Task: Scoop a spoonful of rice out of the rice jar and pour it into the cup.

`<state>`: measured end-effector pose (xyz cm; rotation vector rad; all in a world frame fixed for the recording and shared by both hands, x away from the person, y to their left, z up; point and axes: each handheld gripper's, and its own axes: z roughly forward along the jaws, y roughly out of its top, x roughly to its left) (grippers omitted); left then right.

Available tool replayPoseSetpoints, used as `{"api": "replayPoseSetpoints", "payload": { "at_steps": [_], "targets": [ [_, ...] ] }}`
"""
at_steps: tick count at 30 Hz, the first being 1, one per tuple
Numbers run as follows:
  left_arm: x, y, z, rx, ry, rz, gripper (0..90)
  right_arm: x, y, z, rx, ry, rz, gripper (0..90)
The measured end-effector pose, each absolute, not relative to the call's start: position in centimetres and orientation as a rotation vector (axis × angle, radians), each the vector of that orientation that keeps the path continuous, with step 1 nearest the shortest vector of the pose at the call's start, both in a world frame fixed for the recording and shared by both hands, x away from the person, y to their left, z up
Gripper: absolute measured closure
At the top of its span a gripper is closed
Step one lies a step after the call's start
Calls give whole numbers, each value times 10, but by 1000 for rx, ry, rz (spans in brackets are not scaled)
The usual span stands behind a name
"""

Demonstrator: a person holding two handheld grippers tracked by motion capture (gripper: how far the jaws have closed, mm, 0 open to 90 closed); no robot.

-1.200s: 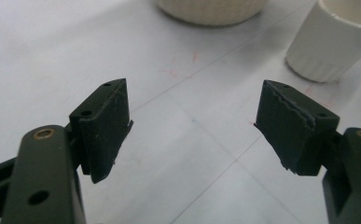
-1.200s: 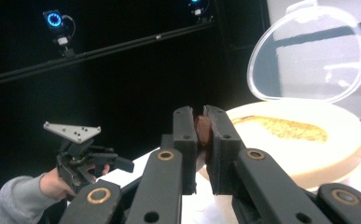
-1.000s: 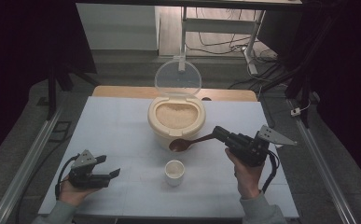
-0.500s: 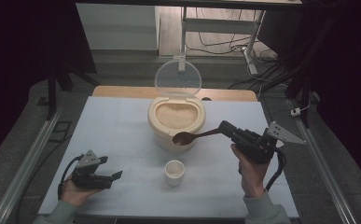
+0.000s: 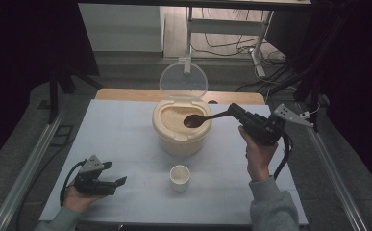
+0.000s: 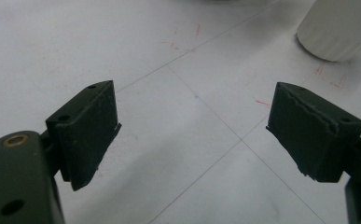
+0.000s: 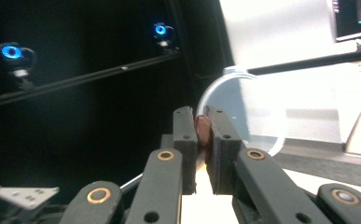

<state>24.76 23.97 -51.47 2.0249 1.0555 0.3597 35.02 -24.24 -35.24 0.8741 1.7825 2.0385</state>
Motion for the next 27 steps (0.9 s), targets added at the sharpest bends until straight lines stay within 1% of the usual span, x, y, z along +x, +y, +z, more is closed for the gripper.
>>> {"api": "replayPoseSetpoints", "payload": {
  "at_steps": [2, 15, 27],
  "targets": [
    [247, 240, -514, 2020, 1056, 363, 159, 359, -239, -348, 894, 1792, 1986, 828],
    [249, 238, -517, 2036, 1058, 340, 158, 379, -213, -342, 890, 1854, 1725, 828],
    [248, 238, -517, 2029, 1063, 345, 163, 388, -195, -341, 856, 1879, 1525, 828]
  ]
}}
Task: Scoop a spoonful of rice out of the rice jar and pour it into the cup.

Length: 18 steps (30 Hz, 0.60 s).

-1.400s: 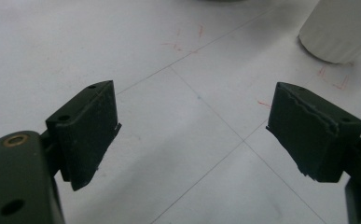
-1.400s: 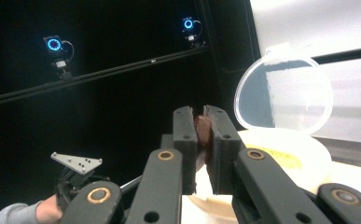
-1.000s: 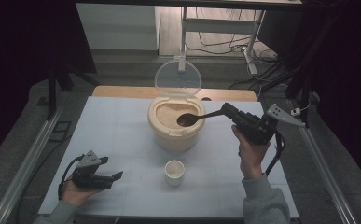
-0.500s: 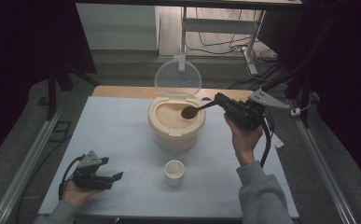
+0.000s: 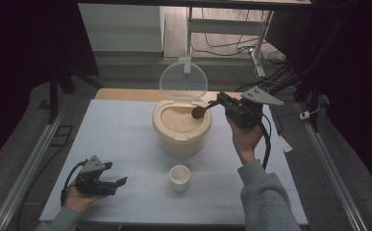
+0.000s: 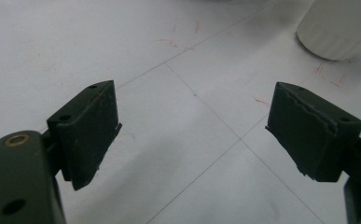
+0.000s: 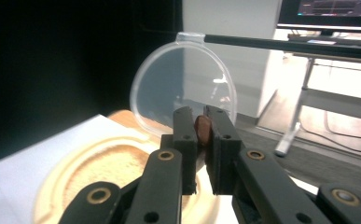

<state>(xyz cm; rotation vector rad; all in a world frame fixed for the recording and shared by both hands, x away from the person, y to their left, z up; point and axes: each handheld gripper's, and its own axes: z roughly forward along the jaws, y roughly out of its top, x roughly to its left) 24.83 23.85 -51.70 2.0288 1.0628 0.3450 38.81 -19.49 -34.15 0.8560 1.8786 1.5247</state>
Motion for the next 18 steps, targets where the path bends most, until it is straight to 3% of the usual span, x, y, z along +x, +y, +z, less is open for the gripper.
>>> {"api": "replayPoseSetpoints", "payload": {
  "at_steps": [8, 18],
  "targets": [
    [249, 237, -518, 2040, 1063, 335, 162, 393, -184, -355, 952, 1968, 1484, 826],
    [250, 237, -519, 2044, 1069, 338, 163, 404, -191, -381, 1235, 1967, 1668, 819]
  ]
}}
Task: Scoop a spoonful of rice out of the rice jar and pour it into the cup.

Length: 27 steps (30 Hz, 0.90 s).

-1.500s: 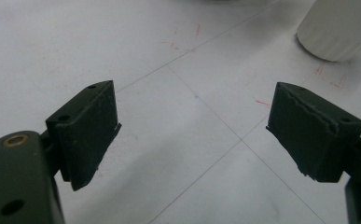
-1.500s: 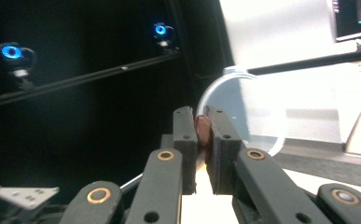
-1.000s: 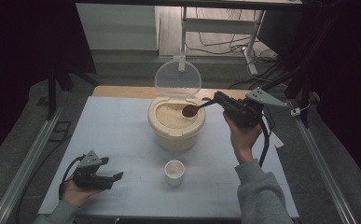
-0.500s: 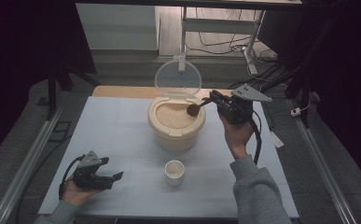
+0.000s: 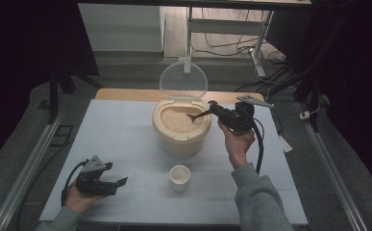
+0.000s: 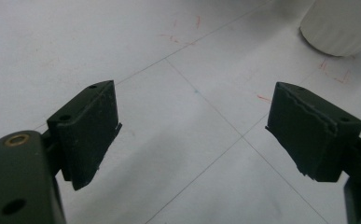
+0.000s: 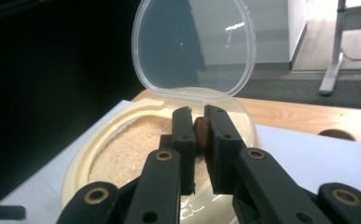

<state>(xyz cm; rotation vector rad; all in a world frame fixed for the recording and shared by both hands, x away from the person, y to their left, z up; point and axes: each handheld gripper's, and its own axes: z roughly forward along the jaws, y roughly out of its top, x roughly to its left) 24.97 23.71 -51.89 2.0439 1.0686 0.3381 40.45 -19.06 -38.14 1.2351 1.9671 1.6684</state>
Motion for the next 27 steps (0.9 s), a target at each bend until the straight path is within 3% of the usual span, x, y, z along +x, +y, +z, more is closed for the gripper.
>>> {"api": "replayPoseSetpoints", "payload": {
  "at_steps": [27],
  "targets": [
    [248, 237, -517, 2041, 1063, 346, 164, 414, -224, -394, 1612, 1823, 1986, 827]
  ]
}}
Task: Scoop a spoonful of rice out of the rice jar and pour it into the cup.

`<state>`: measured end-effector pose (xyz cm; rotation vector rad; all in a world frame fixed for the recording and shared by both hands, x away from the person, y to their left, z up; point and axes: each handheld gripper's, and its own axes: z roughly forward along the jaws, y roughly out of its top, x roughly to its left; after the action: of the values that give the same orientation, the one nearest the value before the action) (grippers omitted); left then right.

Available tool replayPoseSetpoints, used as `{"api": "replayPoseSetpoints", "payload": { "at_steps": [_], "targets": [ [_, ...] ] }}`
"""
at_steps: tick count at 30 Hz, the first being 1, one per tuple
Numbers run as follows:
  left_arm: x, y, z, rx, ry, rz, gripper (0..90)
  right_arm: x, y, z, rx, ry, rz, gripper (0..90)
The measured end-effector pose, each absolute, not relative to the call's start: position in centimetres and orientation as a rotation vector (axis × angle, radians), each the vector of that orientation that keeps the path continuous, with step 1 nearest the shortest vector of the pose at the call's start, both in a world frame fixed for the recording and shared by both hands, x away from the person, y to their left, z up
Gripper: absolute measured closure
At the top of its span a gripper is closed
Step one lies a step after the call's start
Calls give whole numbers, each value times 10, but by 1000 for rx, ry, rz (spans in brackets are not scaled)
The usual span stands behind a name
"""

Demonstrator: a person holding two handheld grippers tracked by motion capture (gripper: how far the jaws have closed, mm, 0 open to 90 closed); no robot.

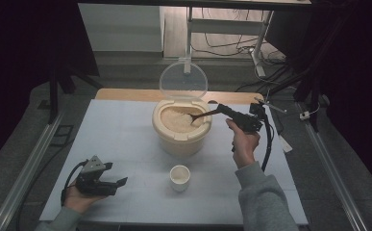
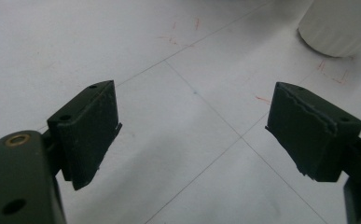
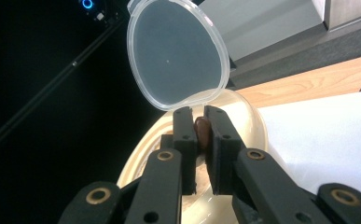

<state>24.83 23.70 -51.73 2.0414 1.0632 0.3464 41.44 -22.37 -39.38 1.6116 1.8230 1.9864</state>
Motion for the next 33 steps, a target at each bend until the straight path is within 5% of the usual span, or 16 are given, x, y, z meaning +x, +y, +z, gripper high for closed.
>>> {"api": "replayPoseSetpoints", "payload": {
  "at_steps": [33],
  "targets": [
    [248, 236, -517, 2047, 1058, 352, 167, 415, -247, -405, 1817, 1687, 2190, 828]
  ]
}}
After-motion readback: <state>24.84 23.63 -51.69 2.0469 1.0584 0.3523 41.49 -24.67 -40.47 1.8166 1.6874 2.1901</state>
